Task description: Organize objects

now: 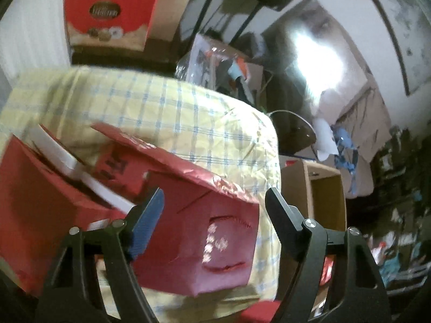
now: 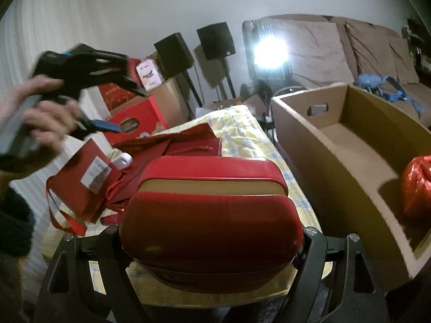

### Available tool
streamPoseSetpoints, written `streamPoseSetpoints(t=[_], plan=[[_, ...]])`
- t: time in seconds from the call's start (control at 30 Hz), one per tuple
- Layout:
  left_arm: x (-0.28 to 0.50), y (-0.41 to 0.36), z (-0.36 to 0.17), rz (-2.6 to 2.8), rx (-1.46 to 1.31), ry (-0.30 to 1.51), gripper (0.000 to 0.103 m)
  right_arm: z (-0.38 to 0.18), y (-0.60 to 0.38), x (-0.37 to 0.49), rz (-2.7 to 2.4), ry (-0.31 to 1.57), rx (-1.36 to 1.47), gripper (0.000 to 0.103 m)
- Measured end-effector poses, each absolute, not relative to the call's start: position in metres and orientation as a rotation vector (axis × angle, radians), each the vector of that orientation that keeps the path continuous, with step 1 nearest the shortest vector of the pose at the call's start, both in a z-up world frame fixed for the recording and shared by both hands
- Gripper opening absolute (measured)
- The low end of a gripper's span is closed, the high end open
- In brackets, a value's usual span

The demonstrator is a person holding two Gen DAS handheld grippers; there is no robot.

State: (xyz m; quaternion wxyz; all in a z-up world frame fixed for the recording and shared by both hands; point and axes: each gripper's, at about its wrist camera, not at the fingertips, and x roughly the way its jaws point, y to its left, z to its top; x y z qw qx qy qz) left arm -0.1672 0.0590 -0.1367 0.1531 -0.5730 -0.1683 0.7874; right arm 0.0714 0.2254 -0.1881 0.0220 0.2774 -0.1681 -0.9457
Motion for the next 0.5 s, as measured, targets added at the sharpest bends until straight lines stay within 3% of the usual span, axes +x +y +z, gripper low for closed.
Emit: streamPoseSetpoints(t=[0.5], plan=[[-0.22,0.088,-0.21,2.28,-1.879,-0.513,0.072,-0.191,0.228,0.072,-2.896,-0.545,0.854,0.083]])
